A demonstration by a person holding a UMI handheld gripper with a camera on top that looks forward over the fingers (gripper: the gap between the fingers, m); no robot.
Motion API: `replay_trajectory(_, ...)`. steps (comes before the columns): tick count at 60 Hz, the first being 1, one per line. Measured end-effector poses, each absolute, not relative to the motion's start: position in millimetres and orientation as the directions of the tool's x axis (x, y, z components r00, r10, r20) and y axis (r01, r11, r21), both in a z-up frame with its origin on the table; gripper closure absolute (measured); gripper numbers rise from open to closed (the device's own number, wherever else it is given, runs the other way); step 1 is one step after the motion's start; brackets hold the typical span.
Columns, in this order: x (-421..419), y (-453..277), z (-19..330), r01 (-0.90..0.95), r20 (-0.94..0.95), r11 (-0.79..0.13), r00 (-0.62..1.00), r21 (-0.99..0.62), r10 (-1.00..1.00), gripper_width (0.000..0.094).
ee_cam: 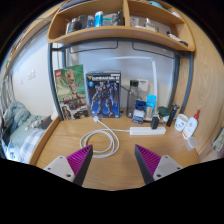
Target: Unplug charger
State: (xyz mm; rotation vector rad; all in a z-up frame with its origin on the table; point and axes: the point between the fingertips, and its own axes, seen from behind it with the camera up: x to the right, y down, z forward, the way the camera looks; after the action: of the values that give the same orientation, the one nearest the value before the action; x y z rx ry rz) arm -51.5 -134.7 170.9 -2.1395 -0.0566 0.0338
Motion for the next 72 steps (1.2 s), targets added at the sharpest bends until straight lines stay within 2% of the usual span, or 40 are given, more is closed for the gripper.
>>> replay_trajectory(11, -27.8, -135.0, 130.6, -0.001, -0.006, -0.582, 1.000, -0.813, 0.007, 0.0084)
replay_trajectory(24, 65.8, -104.8, 89.3, -0.035, 0.027, -0.602, 0.995, -0.798, -0.093, 0.0084)
replay_trajectory(37, 131.8, -22.2, 75.8, -0.015, 0.046, -0.573, 0.995, -0.819, -0.091, 0.0090)
replay_trajectory(53, 159.1, 86.6, 62.0, 0.030, 0.062, -0.527, 0.997, -0.849, -0.044, 0.0105)
replay_trajectory(58, 163.4, 109.2, 57.3, 0.015, 0.045, -0.507, 0.998, -0.862, -0.046, 0.0179)
replay_trajectory(61, 165.7, 119.3, 54.5, 0.006, 0.036, -0.496, 0.998, -0.868, -0.051, 0.0313)
replay_trajectory(64, 169.2, 126.3, 53.4, 0.008, 0.040, -0.488, 0.998, -0.873, -0.055, 0.0360)
replay_trajectory(69, 171.5, 136.0, 53.8, 0.030, 0.060, -0.464, 0.997, -0.885, -0.050, 0.0701)
replay_trajectory(72, 170.5, 136.9, 53.7, 0.028, 0.058, -0.465, 0.997, -0.885, -0.050, 0.0735)
